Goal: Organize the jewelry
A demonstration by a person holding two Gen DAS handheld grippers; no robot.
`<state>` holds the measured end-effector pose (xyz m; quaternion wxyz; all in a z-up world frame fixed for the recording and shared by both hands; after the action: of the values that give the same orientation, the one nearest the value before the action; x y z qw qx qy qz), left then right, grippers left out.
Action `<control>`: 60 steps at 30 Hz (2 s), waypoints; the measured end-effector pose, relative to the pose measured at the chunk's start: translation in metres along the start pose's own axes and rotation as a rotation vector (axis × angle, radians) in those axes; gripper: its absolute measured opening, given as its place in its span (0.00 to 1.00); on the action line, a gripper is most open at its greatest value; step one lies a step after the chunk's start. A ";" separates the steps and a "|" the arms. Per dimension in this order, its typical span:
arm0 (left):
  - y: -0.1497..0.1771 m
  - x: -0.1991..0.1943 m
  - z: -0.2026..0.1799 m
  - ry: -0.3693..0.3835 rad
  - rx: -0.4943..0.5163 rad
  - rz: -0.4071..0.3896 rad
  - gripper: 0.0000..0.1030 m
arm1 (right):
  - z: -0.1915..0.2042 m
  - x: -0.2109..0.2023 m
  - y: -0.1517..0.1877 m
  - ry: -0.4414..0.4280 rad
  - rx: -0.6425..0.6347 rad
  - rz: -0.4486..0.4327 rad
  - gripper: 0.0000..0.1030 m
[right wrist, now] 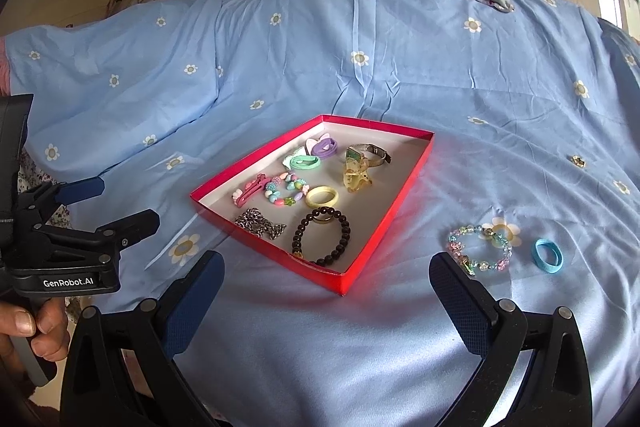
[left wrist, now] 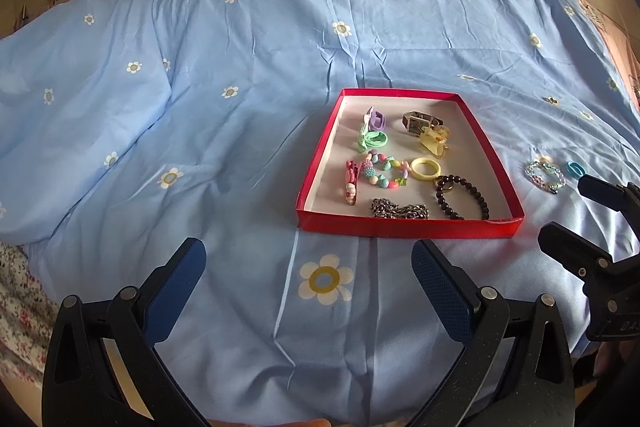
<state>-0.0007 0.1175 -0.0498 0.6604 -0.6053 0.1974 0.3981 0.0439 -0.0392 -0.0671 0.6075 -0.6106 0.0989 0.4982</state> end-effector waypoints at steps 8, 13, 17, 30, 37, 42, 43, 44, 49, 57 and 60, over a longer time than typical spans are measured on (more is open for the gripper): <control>0.000 -0.001 0.000 -0.002 0.000 -0.001 1.00 | 0.001 -0.003 0.000 -0.001 -0.001 -0.005 1.00; 0.003 -0.004 -0.001 -0.001 0.001 -0.002 1.00 | 0.001 -0.003 0.000 0.000 -0.001 -0.005 1.00; 0.005 -0.006 -0.003 -0.002 0.009 0.001 1.00 | 0.001 -0.003 0.000 -0.001 0.000 -0.006 1.00; 0.004 -0.005 -0.002 -0.006 0.014 0.000 1.00 | 0.003 -0.006 -0.001 -0.001 -0.002 -0.011 1.00; 0.004 -0.005 -0.003 -0.006 0.013 0.000 1.00 | 0.004 -0.006 0.000 -0.001 -0.002 -0.014 1.00; 0.005 -0.006 -0.003 -0.006 0.014 0.000 1.00 | 0.006 -0.007 -0.001 -0.002 -0.001 -0.018 1.00; 0.005 -0.006 -0.003 -0.006 0.015 -0.001 1.00 | 0.006 -0.008 -0.001 -0.003 -0.001 -0.018 1.00; 0.005 -0.006 -0.004 -0.006 0.015 -0.001 1.00 | 0.006 -0.007 -0.001 -0.003 -0.002 -0.018 1.00; 0.004 -0.006 -0.005 -0.002 0.016 -0.002 1.00 | 0.009 -0.008 -0.002 -0.003 -0.004 -0.020 1.00; 0.003 -0.005 -0.006 0.002 0.017 -0.003 1.00 | 0.008 -0.009 -0.002 -0.004 -0.003 -0.020 1.00; 0.004 -0.004 -0.007 0.005 0.018 -0.002 1.00 | 0.008 -0.009 -0.002 -0.007 -0.003 -0.021 1.00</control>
<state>-0.0044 0.1095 -0.0503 0.6657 -0.6006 0.2020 0.3941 0.0371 -0.0360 -0.0571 0.6123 -0.6108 0.0898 0.4939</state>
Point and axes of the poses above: each gripper's, at about its wrist camera, not at the fingertips, and x roughly the way its jaws point, z to its left, y to its underside, the point moved 5 cm from there along x, roughly the way its jaws point, and after that the axes turned 11 degrees about z, right-handed, at the moved point
